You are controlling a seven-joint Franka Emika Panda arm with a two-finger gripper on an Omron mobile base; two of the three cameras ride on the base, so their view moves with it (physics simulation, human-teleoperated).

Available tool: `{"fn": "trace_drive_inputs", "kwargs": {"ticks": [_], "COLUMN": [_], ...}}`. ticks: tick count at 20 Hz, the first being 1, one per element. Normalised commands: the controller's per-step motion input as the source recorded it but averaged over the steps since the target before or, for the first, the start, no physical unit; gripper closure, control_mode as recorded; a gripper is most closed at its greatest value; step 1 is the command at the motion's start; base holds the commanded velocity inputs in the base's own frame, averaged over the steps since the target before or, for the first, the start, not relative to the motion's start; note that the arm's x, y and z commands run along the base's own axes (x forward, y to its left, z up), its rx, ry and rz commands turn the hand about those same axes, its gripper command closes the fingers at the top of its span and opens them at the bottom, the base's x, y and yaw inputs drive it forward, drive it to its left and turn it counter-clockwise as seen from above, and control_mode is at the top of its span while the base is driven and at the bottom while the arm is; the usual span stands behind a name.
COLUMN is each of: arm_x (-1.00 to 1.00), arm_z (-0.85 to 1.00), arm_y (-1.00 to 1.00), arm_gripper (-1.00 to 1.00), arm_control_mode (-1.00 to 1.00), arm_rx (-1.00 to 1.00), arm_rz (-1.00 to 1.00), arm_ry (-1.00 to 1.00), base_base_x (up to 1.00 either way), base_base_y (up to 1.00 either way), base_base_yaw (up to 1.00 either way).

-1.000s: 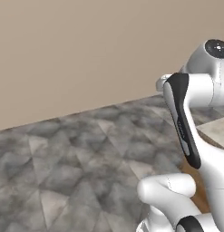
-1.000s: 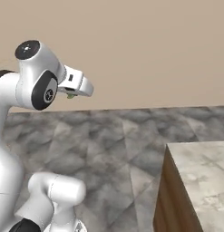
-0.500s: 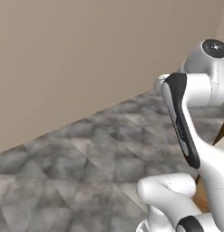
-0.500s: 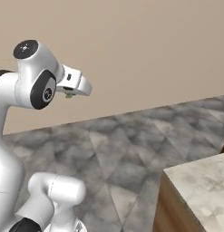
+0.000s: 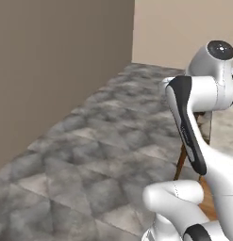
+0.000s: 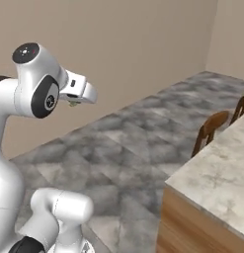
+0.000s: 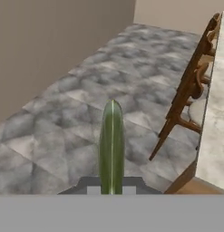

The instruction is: There is a bowl on the dining counter. Grab a lemon wedge from the fridge and place it in the bowl. Then get the liquor bottle and glass cup from the cabinet and place them next to the bowl.

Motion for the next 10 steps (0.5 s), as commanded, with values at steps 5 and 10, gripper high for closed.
{"fn": "trace_drive_inputs", "kwargs": {"ticks": [5, 10], "arm_x": [0.00, 0.00], "arm_z": [0.00, 0.00], "arm_y": [0.00, 0.00], "arm_gripper": [1.00, 1.00], "arm_control_mode": [1.00, 1.00], "arm_rx": [0.00, 0.00], "arm_rz": [0.00, 0.00], "arm_ry": [0.00, 0.00], "base_base_x": [0.55, 0.72], "base_base_y": [0.71, 0.89], "base_base_yaw": [-0.68, -0.59]}}
